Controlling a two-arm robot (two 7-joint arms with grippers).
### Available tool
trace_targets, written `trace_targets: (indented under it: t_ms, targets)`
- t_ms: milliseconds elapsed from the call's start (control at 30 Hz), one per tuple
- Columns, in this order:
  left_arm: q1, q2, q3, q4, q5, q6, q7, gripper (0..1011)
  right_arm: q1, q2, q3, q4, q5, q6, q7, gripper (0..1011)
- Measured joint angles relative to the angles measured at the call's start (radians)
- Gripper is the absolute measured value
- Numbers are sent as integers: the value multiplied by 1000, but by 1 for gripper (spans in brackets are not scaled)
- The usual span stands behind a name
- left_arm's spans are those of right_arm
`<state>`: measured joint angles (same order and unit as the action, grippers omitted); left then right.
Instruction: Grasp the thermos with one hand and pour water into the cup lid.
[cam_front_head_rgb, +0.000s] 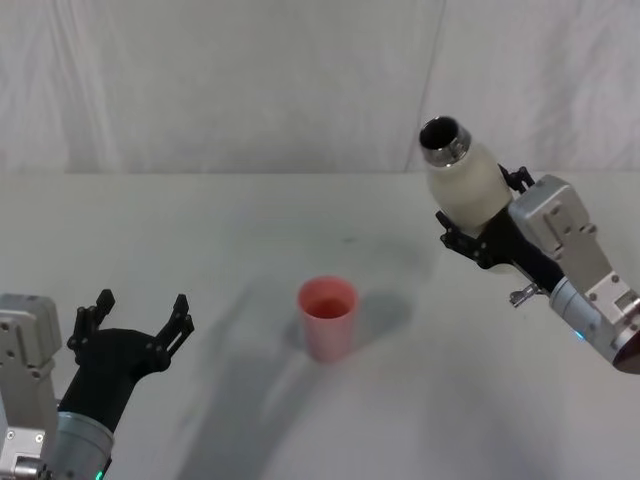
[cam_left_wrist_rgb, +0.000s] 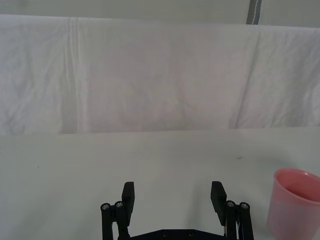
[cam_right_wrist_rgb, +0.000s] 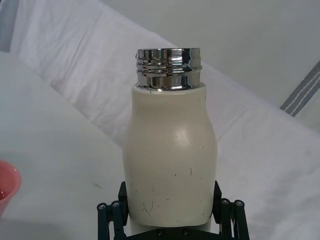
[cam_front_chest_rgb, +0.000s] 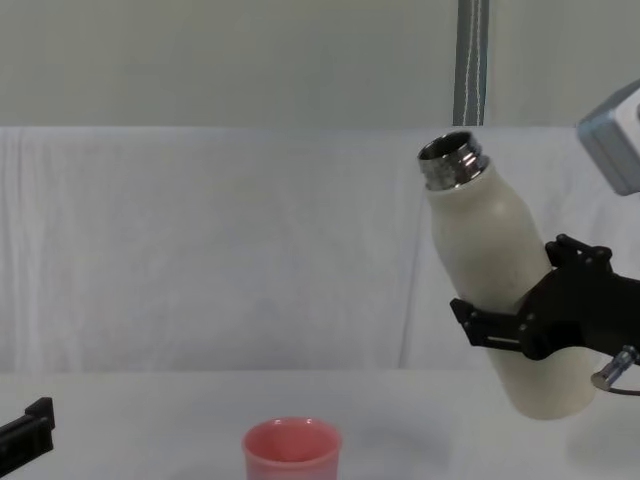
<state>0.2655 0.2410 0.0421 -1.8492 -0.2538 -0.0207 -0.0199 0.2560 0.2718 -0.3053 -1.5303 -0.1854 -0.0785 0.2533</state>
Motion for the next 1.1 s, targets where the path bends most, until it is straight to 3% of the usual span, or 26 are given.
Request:
trace_targets:
  t_ms: [267,1100]
  targets:
    - [0,0,0,0,0,0,0,1001,-5,-1,13,-10,34,1,1,950]
    - [0,0,0,0,0,0,0,1001,-65,-26,93,-28,219,21,9,950]
